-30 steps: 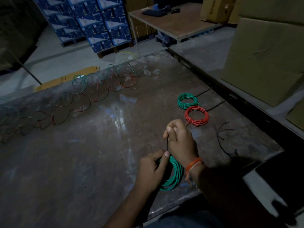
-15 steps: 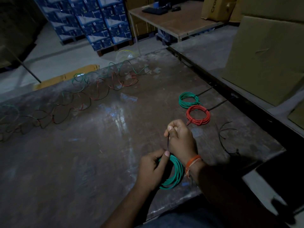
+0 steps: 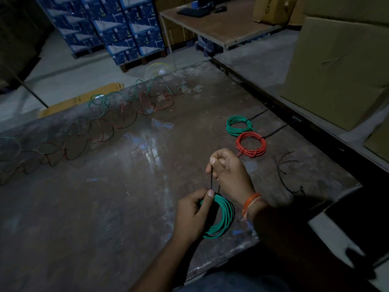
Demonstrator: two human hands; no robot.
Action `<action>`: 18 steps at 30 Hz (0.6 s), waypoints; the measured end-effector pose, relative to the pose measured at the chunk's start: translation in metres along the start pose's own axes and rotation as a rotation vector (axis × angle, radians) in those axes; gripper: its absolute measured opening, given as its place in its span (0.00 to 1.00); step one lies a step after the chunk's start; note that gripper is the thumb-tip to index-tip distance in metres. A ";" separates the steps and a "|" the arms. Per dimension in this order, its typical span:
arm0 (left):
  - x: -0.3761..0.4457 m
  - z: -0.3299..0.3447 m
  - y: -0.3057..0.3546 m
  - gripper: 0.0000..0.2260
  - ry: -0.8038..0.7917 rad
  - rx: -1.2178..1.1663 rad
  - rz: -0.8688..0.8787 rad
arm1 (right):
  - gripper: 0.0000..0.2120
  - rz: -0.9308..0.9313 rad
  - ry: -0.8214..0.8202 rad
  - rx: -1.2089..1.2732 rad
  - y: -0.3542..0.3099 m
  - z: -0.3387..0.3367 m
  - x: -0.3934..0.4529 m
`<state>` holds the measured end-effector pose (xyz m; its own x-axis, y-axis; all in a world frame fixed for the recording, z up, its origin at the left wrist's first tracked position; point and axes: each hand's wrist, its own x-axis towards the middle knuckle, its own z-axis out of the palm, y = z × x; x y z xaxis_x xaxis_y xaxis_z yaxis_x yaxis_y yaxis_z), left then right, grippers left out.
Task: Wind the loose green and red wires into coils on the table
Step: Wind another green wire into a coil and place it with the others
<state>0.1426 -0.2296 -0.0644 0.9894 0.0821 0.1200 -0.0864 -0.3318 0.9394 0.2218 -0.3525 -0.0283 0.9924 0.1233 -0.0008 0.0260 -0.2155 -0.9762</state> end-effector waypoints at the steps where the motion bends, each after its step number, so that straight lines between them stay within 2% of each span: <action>1: -0.001 0.000 0.001 0.17 0.013 -0.023 -0.018 | 0.04 -0.024 -0.054 0.018 -0.002 -0.005 0.001; 3: -0.003 0.000 0.002 0.16 0.036 -0.087 -0.057 | 0.01 -0.054 -0.114 0.051 -0.005 -0.020 -0.001; 5: -0.003 0.002 0.004 0.16 0.055 -0.153 -0.097 | 0.04 -0.047 -0.095 0.035 0.001 -0.034 -0.006; 8: 0.000 0.004 0.006 0.17 0.118 -0.274 -0.178 | 0.07 0.035 -0.069 -0.067 0.021 -0.049 -0.019; 10: 0.005 0.006 0.003 0.17 0.193 -0.288 -0.188 | 0.07 0.119 -0.136 -0.093 0.030 -0.052 -0.030; 13: 0.010 0.012 0.000 0.17 0.262 -0.316 -0.199 | 0.20 0.194 -0.240 -0.093 0.036 -0.044 -0.044; 14: 0.012 0.015 0.001 0.17 0.285 -0.326 -0.204 | 0.26 0.180 -0.228 -0.101 0.039 -0.040 -0.047; 15: 0.013 0.018 0.002 0.17 0.306 -0.325 -0.205 | 0.27 0.154 -0.198 -0.116 0.044 -0.036 -0.046; 18: 0.022 0.021 0.002 0.17 0.336 -0.262 -0.178 | 0.19 0.096 -0.080 -0.146 0.054 -0.031 -0.045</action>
<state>0.1670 -0.2484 -0.0665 0.9025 0.4307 0.0063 0.0118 -0.0394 0.9992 0.1821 -0.4000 -0.0739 0.9786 0.1707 -0.1149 -0.0451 -0.3671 -0.9291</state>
